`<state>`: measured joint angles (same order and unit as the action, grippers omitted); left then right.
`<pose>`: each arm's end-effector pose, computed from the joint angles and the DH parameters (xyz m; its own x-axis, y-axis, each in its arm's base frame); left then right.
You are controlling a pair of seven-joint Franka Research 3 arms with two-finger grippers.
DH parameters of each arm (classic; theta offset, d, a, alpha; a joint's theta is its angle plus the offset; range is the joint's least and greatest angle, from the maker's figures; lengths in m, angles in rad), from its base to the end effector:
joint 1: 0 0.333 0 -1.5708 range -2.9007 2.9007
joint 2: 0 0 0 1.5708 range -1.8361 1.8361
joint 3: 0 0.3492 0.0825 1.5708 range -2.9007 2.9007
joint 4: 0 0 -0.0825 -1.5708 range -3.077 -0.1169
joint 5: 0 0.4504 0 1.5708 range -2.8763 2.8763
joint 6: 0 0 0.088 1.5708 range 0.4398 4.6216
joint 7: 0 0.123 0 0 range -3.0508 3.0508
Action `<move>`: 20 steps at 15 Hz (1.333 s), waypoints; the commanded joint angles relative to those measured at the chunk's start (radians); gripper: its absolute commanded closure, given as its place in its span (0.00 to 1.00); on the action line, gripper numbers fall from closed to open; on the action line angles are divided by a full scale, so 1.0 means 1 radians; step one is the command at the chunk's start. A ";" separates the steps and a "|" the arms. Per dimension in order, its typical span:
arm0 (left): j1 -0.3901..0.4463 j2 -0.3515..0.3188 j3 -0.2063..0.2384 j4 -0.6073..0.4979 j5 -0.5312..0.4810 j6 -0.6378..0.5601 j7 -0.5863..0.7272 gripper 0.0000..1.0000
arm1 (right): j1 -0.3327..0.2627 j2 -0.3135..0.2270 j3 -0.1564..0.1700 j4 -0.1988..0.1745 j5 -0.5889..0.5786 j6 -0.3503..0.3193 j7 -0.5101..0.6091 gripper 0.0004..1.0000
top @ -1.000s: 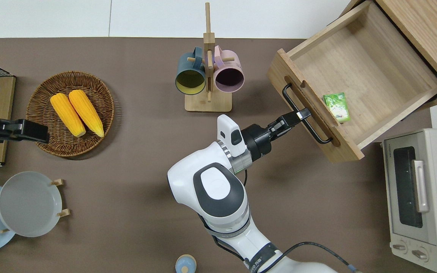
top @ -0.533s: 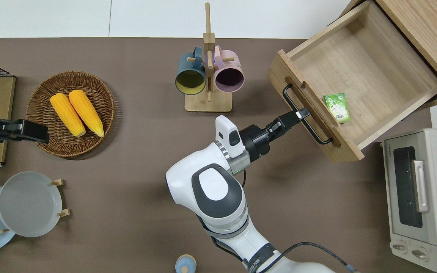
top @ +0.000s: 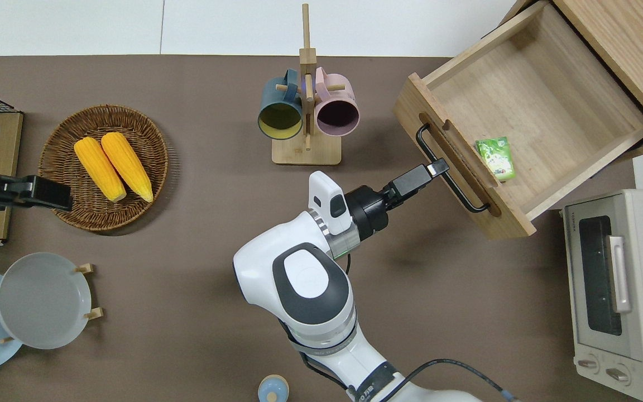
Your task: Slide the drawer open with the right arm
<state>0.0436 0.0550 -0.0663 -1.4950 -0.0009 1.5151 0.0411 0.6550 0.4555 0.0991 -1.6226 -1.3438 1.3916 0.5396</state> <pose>0.6336 -0.0133 0.6431 0.9974 -0.0638 -0.0346 -0.0637 -0.9980 0.0060 0.6094 0.3758 0.4008 0.8885 0.4586 -0.0123 0.0792 -0.1269 0.9887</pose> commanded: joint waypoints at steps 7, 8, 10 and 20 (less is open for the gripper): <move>-0.007 -0.004 0.000 0.009 0.018 -0.018 -0.010 0.01 | -0.006 -0.030 0.002 0.239 0.458 0.067 0.039 0.01; -0.007 -0.004 0.000 0.009 0.018 -0.018 -0.010 0.01 | -0.014 -0.049 -0.004 0.239 0.506 0.088 0.040 0.01; -0.007 -0.004 0.000 0.010 0.018 -0.018 -0.010 0.01 | -0.044 -0.095 -0.031 0.239 0.644 0.138 0.045 0.01; -0.007 -0.004 0.000 0.010 0.018 -0.018 -0.010 0.01 | -0.164 -0.236 -0.237 0.239 1.147 0.216 -0.157 0.01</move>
<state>0.0436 0.0550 -0.0663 -1.4950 -0.0009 1.5151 0.0411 0.5239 0.2570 -0.0924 -1.3659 -0.3089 1.5857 0.4776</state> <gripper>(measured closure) 0.004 0.009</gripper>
